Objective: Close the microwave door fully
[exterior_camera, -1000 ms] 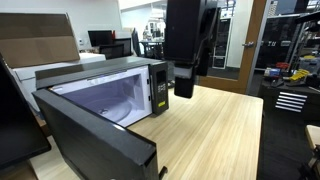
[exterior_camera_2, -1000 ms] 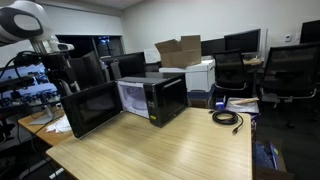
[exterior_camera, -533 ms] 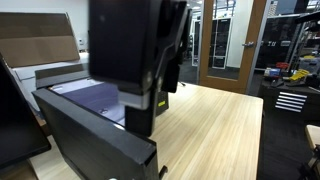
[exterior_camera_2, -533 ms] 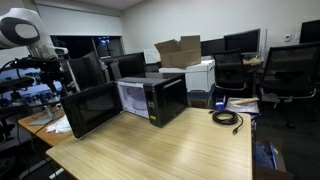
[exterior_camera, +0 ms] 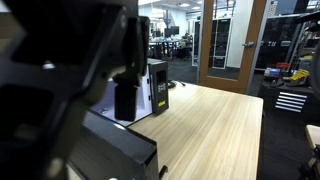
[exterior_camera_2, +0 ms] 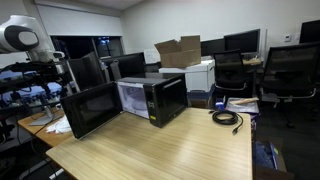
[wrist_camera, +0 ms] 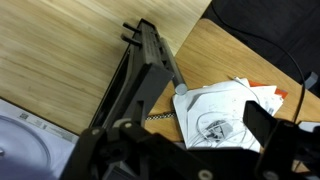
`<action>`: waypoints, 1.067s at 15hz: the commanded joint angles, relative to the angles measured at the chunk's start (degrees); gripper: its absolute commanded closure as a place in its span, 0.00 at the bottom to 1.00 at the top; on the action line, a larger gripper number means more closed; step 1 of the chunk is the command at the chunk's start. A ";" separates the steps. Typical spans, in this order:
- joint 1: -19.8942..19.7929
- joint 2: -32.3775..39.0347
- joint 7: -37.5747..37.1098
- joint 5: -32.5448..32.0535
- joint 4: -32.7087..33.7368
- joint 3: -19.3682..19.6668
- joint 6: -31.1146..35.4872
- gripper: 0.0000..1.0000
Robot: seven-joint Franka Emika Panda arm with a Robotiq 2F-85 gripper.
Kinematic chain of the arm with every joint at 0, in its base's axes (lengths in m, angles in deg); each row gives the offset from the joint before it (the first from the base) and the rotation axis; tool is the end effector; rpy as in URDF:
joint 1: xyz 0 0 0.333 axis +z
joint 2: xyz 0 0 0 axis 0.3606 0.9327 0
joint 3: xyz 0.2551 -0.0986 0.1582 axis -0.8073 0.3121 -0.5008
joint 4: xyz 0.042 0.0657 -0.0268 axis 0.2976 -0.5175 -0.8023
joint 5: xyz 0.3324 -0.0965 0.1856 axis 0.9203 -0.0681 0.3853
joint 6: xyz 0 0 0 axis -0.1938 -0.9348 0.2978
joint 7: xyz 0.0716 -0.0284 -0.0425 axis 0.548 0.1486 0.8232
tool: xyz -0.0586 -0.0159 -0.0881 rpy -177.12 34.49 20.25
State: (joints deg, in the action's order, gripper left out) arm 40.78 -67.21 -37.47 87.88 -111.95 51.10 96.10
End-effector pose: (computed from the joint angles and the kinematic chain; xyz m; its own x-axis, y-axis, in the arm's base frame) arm 0.4137 0.3132 0.4343 0.8604 0.4809 0.1689 0.5000 -0.8606 -0.0967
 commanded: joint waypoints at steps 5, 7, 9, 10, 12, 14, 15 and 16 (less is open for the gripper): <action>1.16 5.70 6.36 1.81 3.17 -1.93 4.29 0.26; 1.29 6.89 7.44 1.57 3.35 -2.48 5.44 0.40; 1.24 7.68 7.74 1.20 3.19 -2.88 6.43 0.55; 1.15 7.80 7.36 0.66 2.87 -2.92 6.81 0.61; 0.83 7.80 5.56 -1.20 1.83 -2.74 7.86 0.75; 0.44 7.40 4.29 -3.07 0.66 -2.38 8.85 0.88; 0.12 7.00 3.63 -4.42 -0.18 -2.08 9.13 0.97; -0.17 6.71 2.77 -5.89 -0.90 -1.73 9.30 0.99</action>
State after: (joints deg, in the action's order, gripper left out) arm 41.39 -59.34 -32.04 85.41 -109.85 49.05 102.86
